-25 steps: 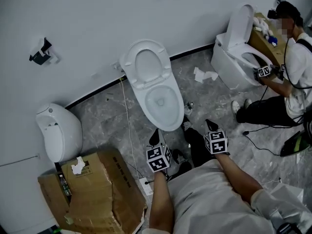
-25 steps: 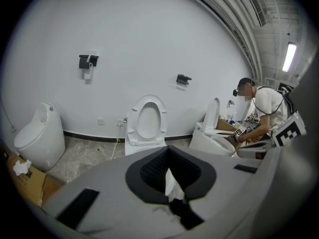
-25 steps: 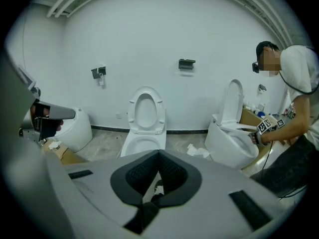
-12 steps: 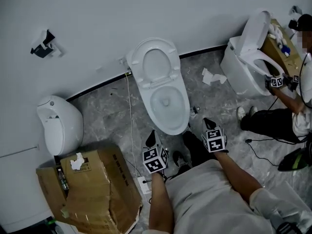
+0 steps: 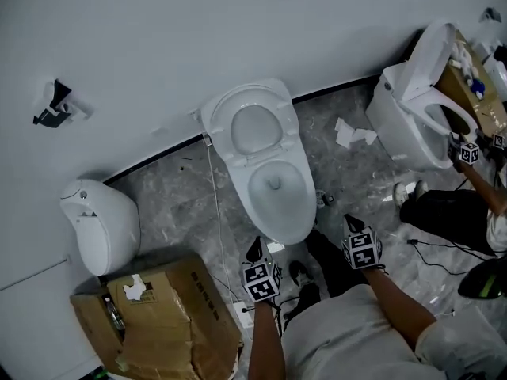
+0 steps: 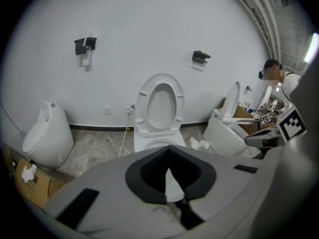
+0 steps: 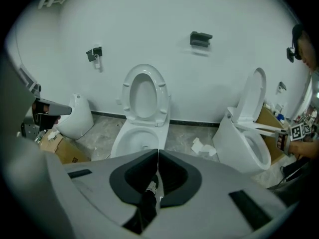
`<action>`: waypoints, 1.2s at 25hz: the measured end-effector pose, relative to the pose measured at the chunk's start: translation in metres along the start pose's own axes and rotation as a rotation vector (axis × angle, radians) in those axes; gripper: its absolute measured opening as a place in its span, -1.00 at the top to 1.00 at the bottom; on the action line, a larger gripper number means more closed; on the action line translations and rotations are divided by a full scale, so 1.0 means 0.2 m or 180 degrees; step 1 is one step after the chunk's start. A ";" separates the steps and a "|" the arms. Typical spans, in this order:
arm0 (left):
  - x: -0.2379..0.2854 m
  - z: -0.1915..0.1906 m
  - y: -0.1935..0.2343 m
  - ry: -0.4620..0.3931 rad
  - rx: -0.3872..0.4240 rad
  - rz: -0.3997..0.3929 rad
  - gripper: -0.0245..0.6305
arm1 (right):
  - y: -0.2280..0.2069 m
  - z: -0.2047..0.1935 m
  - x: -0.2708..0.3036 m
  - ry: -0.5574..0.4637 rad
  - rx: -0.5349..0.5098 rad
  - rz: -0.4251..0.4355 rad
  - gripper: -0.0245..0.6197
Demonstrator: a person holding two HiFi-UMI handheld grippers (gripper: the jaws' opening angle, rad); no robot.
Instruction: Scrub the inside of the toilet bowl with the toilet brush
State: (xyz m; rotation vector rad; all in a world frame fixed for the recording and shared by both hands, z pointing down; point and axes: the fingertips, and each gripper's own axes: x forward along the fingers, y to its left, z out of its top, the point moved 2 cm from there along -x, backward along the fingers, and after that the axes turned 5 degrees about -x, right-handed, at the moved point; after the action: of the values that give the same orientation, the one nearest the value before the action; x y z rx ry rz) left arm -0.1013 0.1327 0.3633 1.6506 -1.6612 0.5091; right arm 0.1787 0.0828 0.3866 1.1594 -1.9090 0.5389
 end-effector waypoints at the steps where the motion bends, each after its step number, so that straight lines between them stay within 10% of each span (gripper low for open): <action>1: 0.03 -0.01 -0.01 0.0040 0.0018 0.0007 0.84 | -0.02 -0.02 0.03 0.0045 0.0024 0.0007 0.85; 14: 0.69 -0.20 0.07 0.0341 -0.0269 0.0199 0.84 | -0.08 -0.29 0.80 0.0586 0.0258 0.0226 0.81; 30: 1.26 -0.50 -0.13 0.0473 -0.0165 -0.0220 0.84 | -0.26 -0.71 1.36 0.0946 0.0471 0.0031 0.69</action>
State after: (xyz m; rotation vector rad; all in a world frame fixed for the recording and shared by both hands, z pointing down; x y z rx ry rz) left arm -0.0326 0.0301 0.6072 1.5872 -1.4925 0.5367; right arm 0.2186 0.0148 0.6871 1.0944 -1.6420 0.8215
